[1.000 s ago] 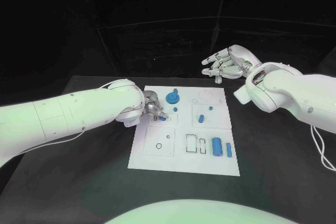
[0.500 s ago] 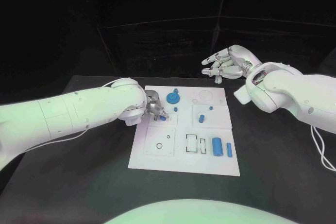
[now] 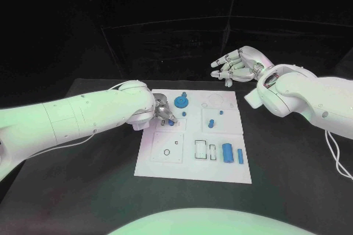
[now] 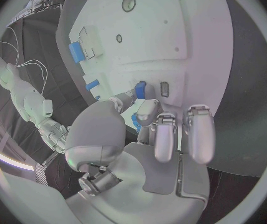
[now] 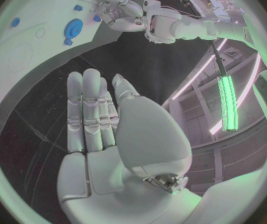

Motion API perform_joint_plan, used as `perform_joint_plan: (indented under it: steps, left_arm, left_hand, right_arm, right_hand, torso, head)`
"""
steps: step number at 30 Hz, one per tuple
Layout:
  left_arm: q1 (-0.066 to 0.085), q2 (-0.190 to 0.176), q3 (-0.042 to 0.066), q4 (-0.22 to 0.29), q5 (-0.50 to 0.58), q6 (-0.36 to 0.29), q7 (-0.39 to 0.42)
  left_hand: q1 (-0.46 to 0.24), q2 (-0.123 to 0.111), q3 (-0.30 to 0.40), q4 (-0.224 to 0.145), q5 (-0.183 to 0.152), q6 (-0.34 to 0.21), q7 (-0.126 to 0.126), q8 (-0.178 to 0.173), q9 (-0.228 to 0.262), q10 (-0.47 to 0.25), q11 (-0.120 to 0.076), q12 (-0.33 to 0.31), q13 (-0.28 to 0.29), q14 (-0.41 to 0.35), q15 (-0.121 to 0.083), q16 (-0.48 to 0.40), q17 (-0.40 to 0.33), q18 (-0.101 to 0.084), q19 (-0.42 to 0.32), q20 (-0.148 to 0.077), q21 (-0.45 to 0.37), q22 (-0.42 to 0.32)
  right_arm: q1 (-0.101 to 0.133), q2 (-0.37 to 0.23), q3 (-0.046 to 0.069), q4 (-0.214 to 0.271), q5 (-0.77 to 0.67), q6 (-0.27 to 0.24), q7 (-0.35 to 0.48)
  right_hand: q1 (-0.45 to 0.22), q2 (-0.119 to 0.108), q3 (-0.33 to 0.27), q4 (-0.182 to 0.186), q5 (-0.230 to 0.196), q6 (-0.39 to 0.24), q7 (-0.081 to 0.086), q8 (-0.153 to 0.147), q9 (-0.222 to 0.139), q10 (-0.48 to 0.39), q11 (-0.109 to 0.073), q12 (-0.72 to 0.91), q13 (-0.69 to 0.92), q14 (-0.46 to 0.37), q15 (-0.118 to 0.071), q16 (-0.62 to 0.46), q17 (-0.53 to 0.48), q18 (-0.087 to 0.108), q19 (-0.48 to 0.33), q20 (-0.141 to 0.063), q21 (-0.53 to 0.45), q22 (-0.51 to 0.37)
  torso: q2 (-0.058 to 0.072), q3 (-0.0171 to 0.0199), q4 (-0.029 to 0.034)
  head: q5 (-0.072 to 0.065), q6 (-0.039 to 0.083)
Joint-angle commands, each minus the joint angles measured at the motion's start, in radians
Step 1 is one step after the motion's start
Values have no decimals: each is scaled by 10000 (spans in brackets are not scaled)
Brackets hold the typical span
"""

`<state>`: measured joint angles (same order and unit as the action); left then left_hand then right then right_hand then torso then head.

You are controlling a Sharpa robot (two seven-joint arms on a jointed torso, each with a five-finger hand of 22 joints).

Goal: Assemble the parts on the task board

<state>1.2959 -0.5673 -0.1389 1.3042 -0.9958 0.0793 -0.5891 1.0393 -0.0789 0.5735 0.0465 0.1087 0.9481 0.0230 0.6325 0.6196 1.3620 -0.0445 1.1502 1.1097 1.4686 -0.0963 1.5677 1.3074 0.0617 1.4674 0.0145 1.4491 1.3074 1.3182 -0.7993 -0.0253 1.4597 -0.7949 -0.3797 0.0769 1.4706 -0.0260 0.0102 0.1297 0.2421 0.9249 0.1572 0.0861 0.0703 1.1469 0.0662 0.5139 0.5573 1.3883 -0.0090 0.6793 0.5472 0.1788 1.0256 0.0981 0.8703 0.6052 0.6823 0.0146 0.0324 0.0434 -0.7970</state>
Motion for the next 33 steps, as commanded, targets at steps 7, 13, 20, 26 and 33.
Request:
perform_joint_plan:
  steps: [7, 13, 20, 26, 33]
  left_arm:
    - [-49, 93, -38, -54, -28, 250, -195]
    - [-48, 114, -37, -76, -28, 222, -220]
    - [-49, 79, -36, -88, -30, -7, -211]
    - [-45, -82, -21, 46, -31, -302, -112]
    - [-19, -341, 354, 302, -30, -487, 40]
  left_hand:
    - [-304, -36, -343, 185, -62, 132, -41, 135, 67, 121, -51, 169, 109, 1022, -101, 31, 2634, -204, 414, -103, 3, 686]
    - [-537, -113, -771, 388, -75, 165, -60, 221, 118, 143, -67, 220, 141, 1022, -116, 31, 2634, -213, 432, -121, 25, 735]
    - [-1316, -423, -2078, 1077, -142, 212, -65, 314, 164, 152, -69, 264, 158, 1022, -116, 31, 2634, -214, 436, -126, 17, 747]
    - [-1512, -697, -3331, 1593, -614, 172, -101, 339, 179, 130, -100, 267, 148, 1022, -157, 31, 2634, -209, 430, -170, -7, 736]
    - [-1123, -623, -4243, 2007, -623, 23, -88, 320, 202, -8, -99, 98, -28, 1022, -170, 31, 2634, -176, 373, -210, -134, 578]
  right_arm:
    - [22, 31, 7, -1, -20, 58, 83]
    - [22, 34, 7, -5, -20, 65, 89]
    - [22, 27, 7, -9, -20, 67, 92]
    - [22, 21, 7, -26, -20, 73, 102]
    - [21, 21, 6, -63, -20, 86, 116]
  right_hand:
    - [-102, -56, 3, 80, 62, 64, 1, 31, 1, -14, -8, -36, -28, 68, -20, -92, -9, 50, -23, 13, -85, -27]
    - [-128, -65, -12, 108, 61, 57, 2, 34, -1, -37, -3, -50, -54, 60, -15, -137, -11, 49, -23, 17, -119, -47]
    - [-172, -82, -44, 165, 61, 23, 13, 30, -8, -80, 12, -74, -107, 32, -1, -246, -19, 47, -29, 29, -200, -93]
    - [-187, -92, -61, 194, 63, 3, 20, 29, -10, -112, 22, -92, -141, 12, 10, -318, -25, 45, -36, 37, -254, -123]
    - [-189, -98, -72, 217, 65, -20, 29, 27, -12, -146, 33, -109, -177, -8, 21, -391, -30, 44, -43, 47, -309, -155]
  torso:
    - [-7, -7, 16]
    - [-3, -7, 14]
    - [-1, -17, 18]
    - [-9, -18, 30]
    - [-8, -19, 17]
  head:
    - [-18, -25]
    - [-27, -30]
    - [-44, -30]
    - [-60, -18]
    - [-70, 39]
